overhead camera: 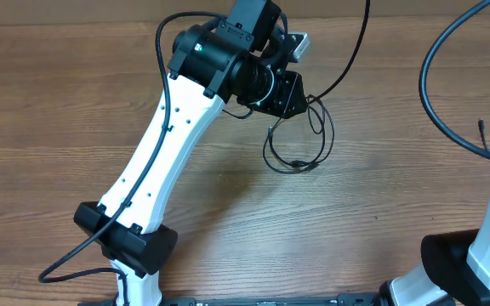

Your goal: Untangle cables

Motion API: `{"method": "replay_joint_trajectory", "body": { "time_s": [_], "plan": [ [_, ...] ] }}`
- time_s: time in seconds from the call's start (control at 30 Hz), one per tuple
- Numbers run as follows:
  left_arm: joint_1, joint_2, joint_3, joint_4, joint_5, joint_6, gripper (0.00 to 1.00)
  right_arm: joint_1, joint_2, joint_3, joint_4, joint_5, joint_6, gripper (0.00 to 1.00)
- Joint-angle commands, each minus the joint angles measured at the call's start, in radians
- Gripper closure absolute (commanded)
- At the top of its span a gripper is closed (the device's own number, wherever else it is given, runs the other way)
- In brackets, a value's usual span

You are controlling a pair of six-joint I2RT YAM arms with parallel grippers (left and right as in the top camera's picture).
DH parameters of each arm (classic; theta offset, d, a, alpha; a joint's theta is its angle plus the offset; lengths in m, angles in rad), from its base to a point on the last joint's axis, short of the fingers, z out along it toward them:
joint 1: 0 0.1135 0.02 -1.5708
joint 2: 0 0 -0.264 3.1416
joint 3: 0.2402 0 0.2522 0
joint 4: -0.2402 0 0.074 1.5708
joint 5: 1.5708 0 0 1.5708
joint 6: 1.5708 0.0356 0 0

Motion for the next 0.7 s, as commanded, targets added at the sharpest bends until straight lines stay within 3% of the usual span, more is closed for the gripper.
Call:
{"method": "replay_joint_trajectory", "body": {
  "time_s": [0.0,0.67],
  "plan": [
    [0.002,0.009,0.014,0.016,0.03,0.081,0.73,-0.002,-0.016,0.027,0.003,0.002,0.05,0.96],
    [0.002,0.009,0.014,-0.003,0.032,0.138,0.76,-0.002,0.023,0.025,-0.253,0.053,0.026,0.96]
  ]
}}
